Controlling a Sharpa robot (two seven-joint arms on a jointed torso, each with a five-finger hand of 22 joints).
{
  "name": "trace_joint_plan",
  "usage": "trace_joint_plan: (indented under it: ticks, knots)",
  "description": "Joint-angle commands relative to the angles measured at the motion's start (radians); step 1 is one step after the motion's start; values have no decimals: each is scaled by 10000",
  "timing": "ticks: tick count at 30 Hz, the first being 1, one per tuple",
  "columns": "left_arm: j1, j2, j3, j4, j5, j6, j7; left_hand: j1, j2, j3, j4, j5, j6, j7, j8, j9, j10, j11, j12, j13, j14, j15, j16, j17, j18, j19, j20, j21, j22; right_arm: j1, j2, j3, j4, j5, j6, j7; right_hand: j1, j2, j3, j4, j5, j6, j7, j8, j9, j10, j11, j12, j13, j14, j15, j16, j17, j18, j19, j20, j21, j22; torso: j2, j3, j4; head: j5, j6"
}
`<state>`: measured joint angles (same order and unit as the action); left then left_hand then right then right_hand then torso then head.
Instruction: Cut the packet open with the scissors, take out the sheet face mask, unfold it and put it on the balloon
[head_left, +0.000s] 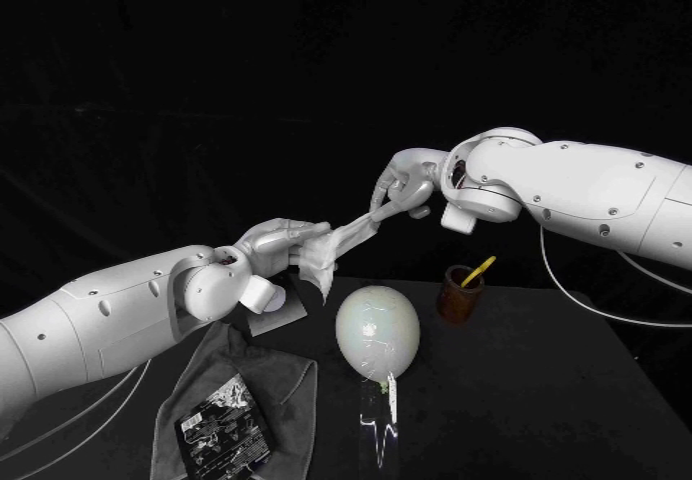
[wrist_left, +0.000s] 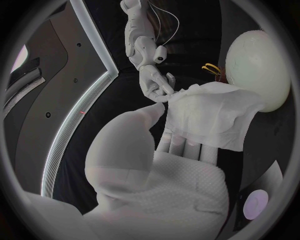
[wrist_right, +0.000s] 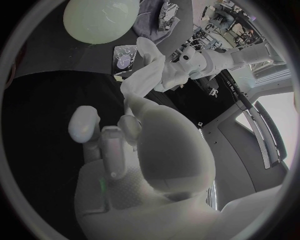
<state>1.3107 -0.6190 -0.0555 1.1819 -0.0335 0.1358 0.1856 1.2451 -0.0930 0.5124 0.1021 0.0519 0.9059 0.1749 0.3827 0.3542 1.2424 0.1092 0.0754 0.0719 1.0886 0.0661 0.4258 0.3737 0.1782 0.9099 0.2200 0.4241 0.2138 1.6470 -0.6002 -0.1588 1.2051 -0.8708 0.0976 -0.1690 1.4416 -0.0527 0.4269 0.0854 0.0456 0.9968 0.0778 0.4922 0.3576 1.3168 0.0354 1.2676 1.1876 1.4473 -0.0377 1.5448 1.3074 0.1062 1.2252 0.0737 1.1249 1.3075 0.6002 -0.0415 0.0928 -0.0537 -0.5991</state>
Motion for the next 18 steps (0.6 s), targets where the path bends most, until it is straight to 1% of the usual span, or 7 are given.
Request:
trace_joint_plan:
  ticks: [1,2,4,5,6,11,18]
  knots:
    - [16,21,9,17,225,41,-37,267,69,147,-67,-35,109,-28,-20,-16,102,4,4,9,120,-13,-94,-12,72,132,-23,-80,-61,13,-8,6,18,-232,-91,-27,-107,-1,77,-10,31,20,-37,89,648,353,-295,-21,19,66,-9,49,563,-15,51,25,9,1242,1,2,1,-7,-13]
    - [16,23,9,16,227,31,-32,342,102,189,-98,-34,126,-39,-17,-16,113,-6,5,10,130,-20,-107,-13,73,151,-29,-95,-75,13,-8,6,20,-230,-88,-26,-107,-1,77,-10,31,20,-37,89,648,353,-295,-21,19,66,-9,49,563,-15,51,25,9,1242,1,2,-1,-2,-12]
    - [16,26,9,12,229,4,-14,947,324,509,-481,-39,249,-119,47,17,222,-93,41,23,184,-93,-156,-19,85,261,-111,-98,-99,13,-9,6,22,-233,-90,-24,-107,-1,77,-10,31,20,-37,89,648,353,-295,-21,19,66,-9,49,563,-15,51,25,9,1242,-2,2,-2,0,-22]
    - [16,27,9,10,230,-7,-3,1316,438,686,-775,-26,316,-90,94,47,307,-89,64,29,261,-108,-190,-29,71,368,-210,-32,-73,13,-11,6,18,-239,-97,-25,-107,-1,77,-10,31,20,-37,89,648,353,-295,-21,19,66,-9,49,563,-15,51,25,9,1242,-2,0,-3,-3,-24]
    - [16,28,9,8,231,-38,19,1393,524,745,-848,-37,344,-81,112,63,378,-83,75,28,341,-97,-229,-42,55,413,-255,9,-55,13,-15,6,9,-261,-107,-26,-107,-1,77,-10,31,20,-37,89,648,353,-295,-21,19,66,-9,49,563,-15,51,25,9,1242,-4,2,-5,1,-19]
    - [15,29,8,-2,233,-198,123,1353,579,738,-863,-38,386,-114,142,91,488,-112,86,25,520,-127,-259,-44,45,459,-289,56,-35,13,-11,6,-60,-737,-127,-31,-144,-19,123,-31,31,20,-40,102,654,351,-299,-37,5,63,-12,47,552,-18,67,22,24,1244,-2,2,5,-1,-21]
    - [15,23,8,-9,296,-389,209,1328,597,730,-863,-38,412,-136,160,106,545,-131,93,25,575,-141,-285,-46,42,480,-302,78,-26,13,42,6,-127,-2072,-52,-55,-211,-69,188,-67,30,26,-49,126,664,369,-306,-37,12,101,-19,53,611,-32,126,16,90,1262,4,-1,2,-14,-54]
